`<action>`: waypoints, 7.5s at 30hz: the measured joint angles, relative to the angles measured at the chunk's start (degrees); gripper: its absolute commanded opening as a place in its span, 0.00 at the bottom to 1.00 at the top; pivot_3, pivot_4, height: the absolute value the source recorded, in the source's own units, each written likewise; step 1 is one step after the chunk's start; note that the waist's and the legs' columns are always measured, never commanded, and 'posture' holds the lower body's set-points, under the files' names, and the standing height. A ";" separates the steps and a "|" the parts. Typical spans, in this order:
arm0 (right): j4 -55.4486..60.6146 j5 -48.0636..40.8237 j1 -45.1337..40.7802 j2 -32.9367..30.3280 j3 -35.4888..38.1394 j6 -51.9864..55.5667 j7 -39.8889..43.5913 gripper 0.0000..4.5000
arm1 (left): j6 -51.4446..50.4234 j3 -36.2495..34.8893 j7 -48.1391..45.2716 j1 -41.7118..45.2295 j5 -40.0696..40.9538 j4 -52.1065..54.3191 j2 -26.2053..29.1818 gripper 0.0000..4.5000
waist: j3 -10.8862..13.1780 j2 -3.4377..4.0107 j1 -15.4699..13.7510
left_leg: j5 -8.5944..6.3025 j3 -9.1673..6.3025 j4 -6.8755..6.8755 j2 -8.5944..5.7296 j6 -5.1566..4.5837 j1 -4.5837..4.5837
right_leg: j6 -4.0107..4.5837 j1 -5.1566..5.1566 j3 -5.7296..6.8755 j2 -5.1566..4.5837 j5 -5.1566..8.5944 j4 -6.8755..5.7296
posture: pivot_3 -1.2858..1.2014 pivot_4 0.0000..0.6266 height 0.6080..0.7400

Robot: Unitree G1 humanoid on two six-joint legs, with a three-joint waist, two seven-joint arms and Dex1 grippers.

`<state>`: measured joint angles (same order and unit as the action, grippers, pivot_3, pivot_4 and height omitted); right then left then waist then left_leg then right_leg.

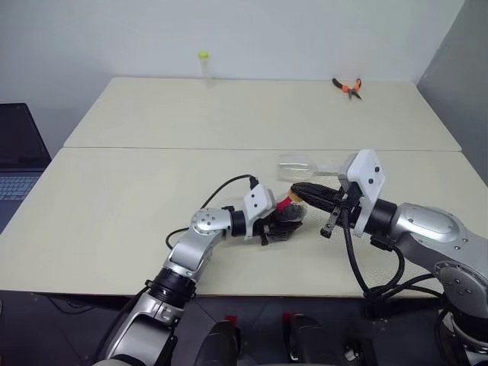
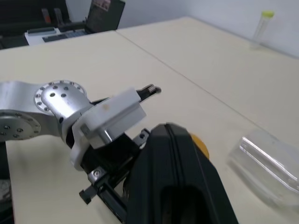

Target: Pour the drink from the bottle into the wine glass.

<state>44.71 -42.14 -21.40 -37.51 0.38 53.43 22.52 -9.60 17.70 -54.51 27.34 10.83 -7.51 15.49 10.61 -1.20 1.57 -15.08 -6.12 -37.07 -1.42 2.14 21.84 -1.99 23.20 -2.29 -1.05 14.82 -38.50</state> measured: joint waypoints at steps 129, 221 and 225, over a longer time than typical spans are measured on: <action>-0.10 2.37 4.47 14.56 -0.73 -1.61 -14.55 0.86 | -6.20 -2.64 1.42 0.02 1.71 4.34 1.69 0.17 | 0.02 0.07 -0.08 | 0.03 -0.04 0.07 0.05 -0.02 0.19 | 0.09 0.04 -0.01 -0.01 -0.25 0.43 | 0.52 0.24 1.00; -2.65 3.46 11.27 -1.45 8.49 -6.27 5.96 0.89 | -7.69 -2.96 -1.30 -1.85 3.64 6.92 4.51 0.15 | 0.05 0.11 0.30 | 0.04 0.07 0.07 0.12 -0.06 0.14 | 0.10 0.02 -0.05 -0.04 -0.26 0.40 | 0.52 0.24 1.00; -0.79 0.00 6.43 2.52 6.35 -4.42 3.43 0.89 | -7.47 -2.96 -1.30 -1.81 3.67 6.93 4.47 0.15 | 0.05 0.11 0.32 | 0.05 0.05 0.04 0.14 -0.07 0.09 | 0.03 0.02 -0.04 0.01 -0.22 0.35 | 0.52 0.24 1.00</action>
<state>43.92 -42.13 -14.97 -34.99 6.73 49.01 25.95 -17.08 14.74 -55.81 25.53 14.50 -0.58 19.97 10.66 -1.09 1.89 -15.03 -6.07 -37.03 -1.28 2.07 21.94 -1.96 23.22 -2.33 -1.04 14.60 -38.14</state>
